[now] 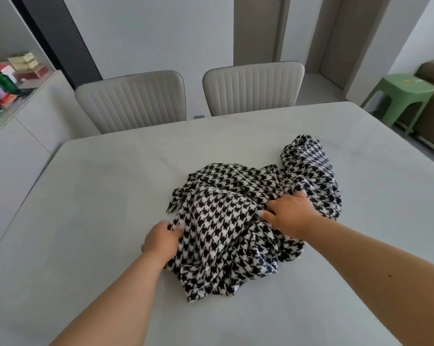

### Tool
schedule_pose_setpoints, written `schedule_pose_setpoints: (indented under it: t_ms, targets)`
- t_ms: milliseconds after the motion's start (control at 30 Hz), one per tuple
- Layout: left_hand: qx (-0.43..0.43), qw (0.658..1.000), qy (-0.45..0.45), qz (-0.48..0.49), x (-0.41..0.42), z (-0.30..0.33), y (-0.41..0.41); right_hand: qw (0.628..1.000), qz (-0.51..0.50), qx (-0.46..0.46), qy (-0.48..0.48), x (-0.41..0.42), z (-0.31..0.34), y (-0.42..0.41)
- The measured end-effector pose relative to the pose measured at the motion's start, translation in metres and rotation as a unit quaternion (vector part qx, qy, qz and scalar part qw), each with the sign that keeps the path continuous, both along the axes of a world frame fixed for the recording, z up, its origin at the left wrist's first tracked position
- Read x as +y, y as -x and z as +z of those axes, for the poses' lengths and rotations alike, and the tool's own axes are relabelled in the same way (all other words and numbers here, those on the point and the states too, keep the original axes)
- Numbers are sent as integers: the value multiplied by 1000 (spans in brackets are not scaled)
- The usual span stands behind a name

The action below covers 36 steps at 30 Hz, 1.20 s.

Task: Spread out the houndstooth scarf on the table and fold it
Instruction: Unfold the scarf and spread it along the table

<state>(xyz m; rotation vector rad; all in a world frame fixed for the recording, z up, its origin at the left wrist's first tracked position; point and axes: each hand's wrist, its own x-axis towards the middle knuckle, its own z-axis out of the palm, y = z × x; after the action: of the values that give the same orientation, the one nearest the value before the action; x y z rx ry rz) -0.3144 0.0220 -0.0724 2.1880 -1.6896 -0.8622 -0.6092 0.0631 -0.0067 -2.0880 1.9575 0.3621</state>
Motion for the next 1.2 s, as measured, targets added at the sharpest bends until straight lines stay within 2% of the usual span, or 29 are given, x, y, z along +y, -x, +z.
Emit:
schedule_pose_setpoints:
  t_ms: [100, 167, 233, 300, 367, 400, 467, 567, 600, 667, 700, 767, 800, 833, 867, 900, 933, 1000, 1100, 1200]
  targets:
    - [83, 979, 160, 101, -10, 31, -27, 987, -93, 1, -132, 1, 10, 15]
    - [117, 960, 215, 138, -12, 54, -56, 969, -155, -19, -192, 1, 22, 18]
    - [167, 963, 157, 144, -3, 69, -74, 970, -162, -19, -179, -4, 31, 16]
    - [147, 984, 37, 96, 7, 70, -83, 984, -163, -25, -64, -17, 30, 9]
    - [134, 989, -39, 50, 13, 64, -84, 972, -212, -93, 38, -31, 14, 3]
    - [147, 986, -64, 35, 16, 62, -79, 961, -239, -132, 35, -36, 5, -1]
    - [167, 980, -109, 5, 23, 54, -63, 932, -301, -200, -43, -40, -12, -10]
    - [154, 977, -144, -42, 33, 39, -31, 900, -343, -216, -159, -38, -32, -11]
    - [159, 974, -149, -60, 36, 38, -23, 897, -343, -230, -159, -40, -32, -8]
    - [202, 967, -143, -63, 38, 43, -15, 881, -349, -304, -99, -46, -25, 4]
    - [220, 966, -124, -46, 32, 47, -18, 847, -378, -372, -39, -51, -19, 12]
    - [279, 958, -56, 28, 17, 60, -28, 712, -458, -522, 100, -62, 4, 32]
    - [324, 942, -6, 84, 8, 67, -38, 643, -482, -570, 169, -67, 18, 42]
    - [368, 917, 49, 149, -3, 74, -50, 592, -482, -603, 230, -73, 28, 52]
    - [398, 888, 107, 205, -11, 80, -63, 573, -470, -612, 274, -76, 39, 59]
    - [393, 873, 153, 245, -20, 82, -78, 585, -451, -607, 292, -77, 48, 64]
    - [380, 867, 180, 267, -26, 85, -89, 620, -431, -590, 286, -76, 54, 66]
    - [375, 865, 194, 272, -37, 83, -108, 712, -396, -527, 241, -70, 60, 60]
    - [329, 888, 133, 292, -35, 68, -110, 827, -299, -447, 165, -52, 50, 42]
    - [284, 905, 5, 316, -14, 42, -84, 933, -165, -321, 0, -32, 30, 18]
